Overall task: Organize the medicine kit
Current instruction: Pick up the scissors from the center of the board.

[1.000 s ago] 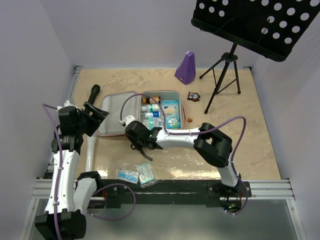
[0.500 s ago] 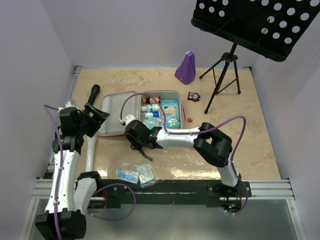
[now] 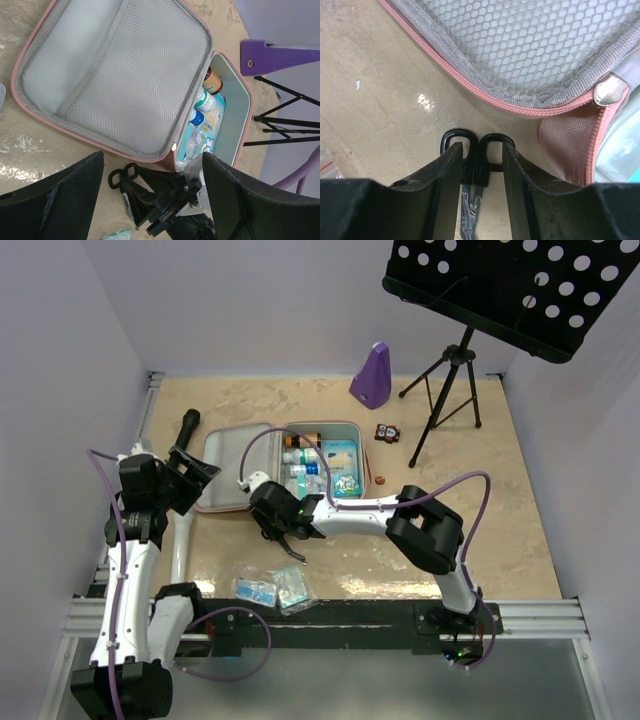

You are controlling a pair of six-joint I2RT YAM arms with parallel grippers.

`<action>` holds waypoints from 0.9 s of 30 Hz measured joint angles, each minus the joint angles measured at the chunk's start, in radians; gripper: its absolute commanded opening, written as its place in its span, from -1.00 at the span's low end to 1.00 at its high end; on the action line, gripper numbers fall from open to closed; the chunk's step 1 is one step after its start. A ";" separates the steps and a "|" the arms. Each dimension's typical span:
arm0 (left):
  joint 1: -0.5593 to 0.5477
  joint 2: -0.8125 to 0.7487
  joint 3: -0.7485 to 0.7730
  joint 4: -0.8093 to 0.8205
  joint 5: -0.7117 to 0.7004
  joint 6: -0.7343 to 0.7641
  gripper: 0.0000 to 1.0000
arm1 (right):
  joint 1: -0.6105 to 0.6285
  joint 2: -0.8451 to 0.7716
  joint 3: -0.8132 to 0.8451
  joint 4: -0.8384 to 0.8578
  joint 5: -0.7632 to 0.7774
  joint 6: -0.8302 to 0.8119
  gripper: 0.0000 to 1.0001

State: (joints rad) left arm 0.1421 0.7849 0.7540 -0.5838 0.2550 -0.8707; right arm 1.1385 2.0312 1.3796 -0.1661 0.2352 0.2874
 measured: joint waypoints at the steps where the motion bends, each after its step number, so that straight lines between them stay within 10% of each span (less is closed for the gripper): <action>1: 0.000 0.000 0.000 0.000 0.000 0.000 0.67 | 0.000 0.002 0.000 0.001 0.000 0.000 -0.17; 12: 0.000 -0.005 -0.016 0.014 0.004 0.000 0.66 | 0.002 0.027 -0.010 0.009 0.001 0.000 -0.28; 27: 0.000 -0.006 -0.016 0.019 0.004 0.000 0.65 | 0.009 0.016 -0.047 0.064 0.003 0.012 -1.00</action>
State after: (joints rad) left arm 0.1421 0.7792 0.7380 -0.5648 0.2592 -0.8707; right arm 1.1477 2.0476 1.3331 -0.1024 0.2386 0.2993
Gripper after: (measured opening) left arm 0.829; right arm 0.062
